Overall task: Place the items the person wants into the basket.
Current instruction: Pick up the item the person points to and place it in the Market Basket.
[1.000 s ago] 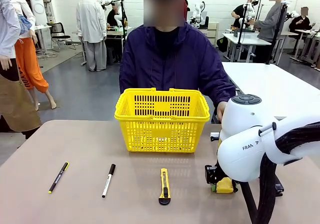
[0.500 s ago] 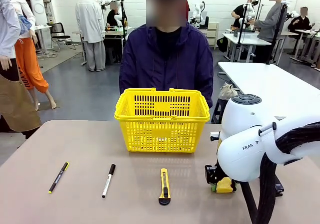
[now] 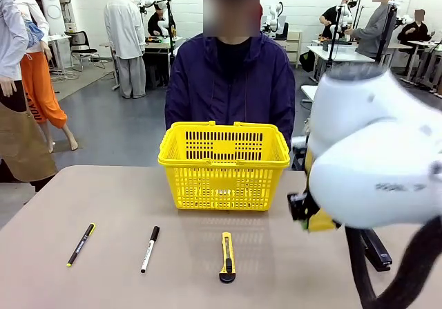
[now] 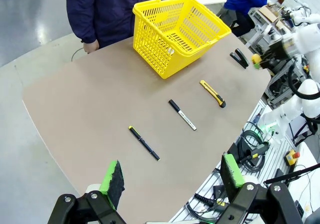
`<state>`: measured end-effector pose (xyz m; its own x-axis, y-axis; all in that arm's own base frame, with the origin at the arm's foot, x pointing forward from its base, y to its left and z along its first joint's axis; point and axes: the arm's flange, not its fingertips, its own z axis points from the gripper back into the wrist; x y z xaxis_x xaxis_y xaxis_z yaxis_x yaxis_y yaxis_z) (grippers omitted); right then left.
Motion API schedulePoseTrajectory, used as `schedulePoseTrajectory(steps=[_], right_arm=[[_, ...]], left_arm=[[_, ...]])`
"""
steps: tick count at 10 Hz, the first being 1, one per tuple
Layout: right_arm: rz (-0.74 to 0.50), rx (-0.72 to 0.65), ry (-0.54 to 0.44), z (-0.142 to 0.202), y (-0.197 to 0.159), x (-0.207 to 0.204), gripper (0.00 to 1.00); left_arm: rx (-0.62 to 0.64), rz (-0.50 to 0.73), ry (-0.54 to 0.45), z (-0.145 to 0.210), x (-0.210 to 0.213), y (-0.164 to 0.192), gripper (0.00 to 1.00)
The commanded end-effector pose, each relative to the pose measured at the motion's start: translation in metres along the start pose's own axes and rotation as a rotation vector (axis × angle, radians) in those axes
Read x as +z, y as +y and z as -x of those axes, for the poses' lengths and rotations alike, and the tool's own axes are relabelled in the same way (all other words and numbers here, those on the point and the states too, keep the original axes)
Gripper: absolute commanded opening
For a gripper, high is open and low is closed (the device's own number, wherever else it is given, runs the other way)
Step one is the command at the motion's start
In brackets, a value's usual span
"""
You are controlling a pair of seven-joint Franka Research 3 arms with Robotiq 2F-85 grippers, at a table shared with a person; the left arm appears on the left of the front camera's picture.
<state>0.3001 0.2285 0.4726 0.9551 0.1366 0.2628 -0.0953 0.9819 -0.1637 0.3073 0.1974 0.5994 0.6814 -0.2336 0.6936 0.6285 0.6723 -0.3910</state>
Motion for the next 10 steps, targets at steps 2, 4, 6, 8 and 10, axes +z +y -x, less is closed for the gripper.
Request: schedulePoseTrajectory(steps=[2,4,6,8,10], right_arm=[[0.021,-0.001,-0.093,-0.028,0.011,0.080,0.00],[-0.057,0.013,-0.193,-0.084,0.032,0.110,0.00],[-0.073,-0.017,-0.202,-0.156,0.052,0.097,0.00],[-0.025,-0.059,-0.174,-0.221,0.072,0.045,0.00],[-0.071,-0.066,-0.096,-0.256,0.087,0.002,0.00]], left_arm=[[-0.019,0.011,-0.017,0.000,0.002,0.000,1.00],[-0.019,0.011,-0.017,0.000,0.002,0.000,1.00],[-0.019,0.011,-0.017,0.000,0.002,0.000,1.00],[-0.019,0.011,-0.017,0.000,0.002,0.000,1.00],[-0.019,0.011,-0.017,0.000,0.002,0.000,1.00]])
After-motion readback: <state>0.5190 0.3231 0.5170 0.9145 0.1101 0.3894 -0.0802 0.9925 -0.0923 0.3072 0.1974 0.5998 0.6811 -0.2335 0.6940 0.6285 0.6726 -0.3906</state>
